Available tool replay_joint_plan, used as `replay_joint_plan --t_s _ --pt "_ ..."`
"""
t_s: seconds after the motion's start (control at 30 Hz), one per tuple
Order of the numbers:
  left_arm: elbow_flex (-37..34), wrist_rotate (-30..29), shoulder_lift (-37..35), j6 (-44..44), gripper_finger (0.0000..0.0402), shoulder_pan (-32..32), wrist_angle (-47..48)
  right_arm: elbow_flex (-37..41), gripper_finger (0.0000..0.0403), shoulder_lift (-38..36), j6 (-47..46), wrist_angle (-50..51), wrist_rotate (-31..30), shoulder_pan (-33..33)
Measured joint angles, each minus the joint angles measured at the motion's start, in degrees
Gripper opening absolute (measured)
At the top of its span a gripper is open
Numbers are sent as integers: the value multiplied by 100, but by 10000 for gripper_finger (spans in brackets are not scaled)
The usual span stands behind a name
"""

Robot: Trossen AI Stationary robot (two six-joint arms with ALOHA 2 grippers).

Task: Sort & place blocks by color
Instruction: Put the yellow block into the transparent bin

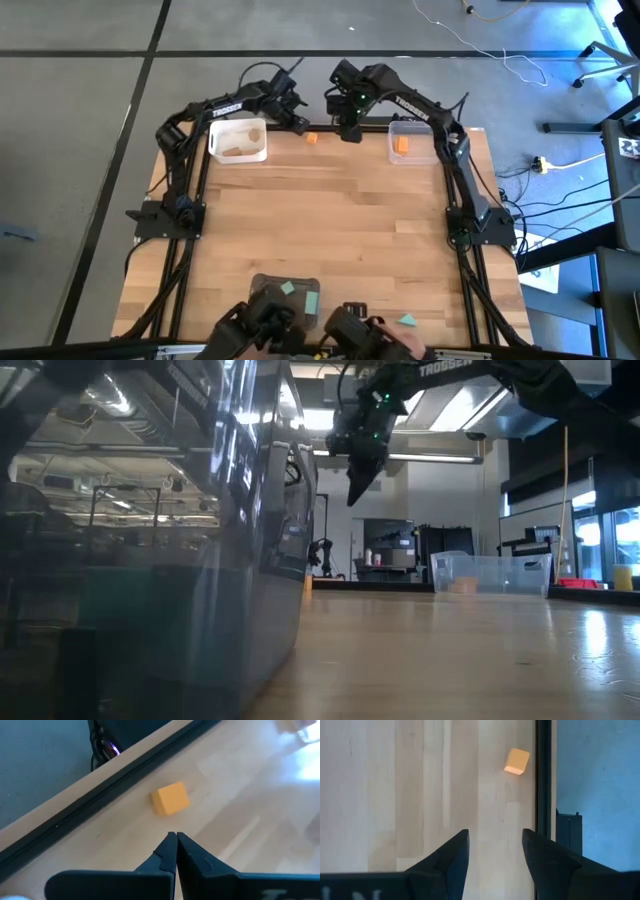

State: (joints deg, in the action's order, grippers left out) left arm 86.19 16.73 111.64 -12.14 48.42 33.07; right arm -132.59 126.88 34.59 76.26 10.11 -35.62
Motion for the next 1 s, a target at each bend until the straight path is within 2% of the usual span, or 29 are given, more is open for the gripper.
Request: replay_joint_plan --t_s 0.17,0.33,0.47,0.57,0.73,0.83,1.0 --pt "559 50 555 141 0 5 465 -1 184 -101 -315 -14 24 -13" --pt "1372 -582 824 387 0 -44 1279 1 184 -101 -724 -8 36 -15" --pt "1814 -662 945 1132 0 -158 2394 1 184 -101 -760 -8 44 -13" --pt "2179 -1101 919 1736 0 -149 2950 1 184 -101 -759 -8 44 -21" --pt "2982 -1322 914 2122 0 273 3104 1 184 -101 -889 -9 46 -28" --pt "3122 -1316 917 2340 0 471 3581 1 184 -101 -903 -10 46 -28" --pt "3135 -1448 962 2970 0 659 3830 1 184 -101 -904 -29 48 -28"
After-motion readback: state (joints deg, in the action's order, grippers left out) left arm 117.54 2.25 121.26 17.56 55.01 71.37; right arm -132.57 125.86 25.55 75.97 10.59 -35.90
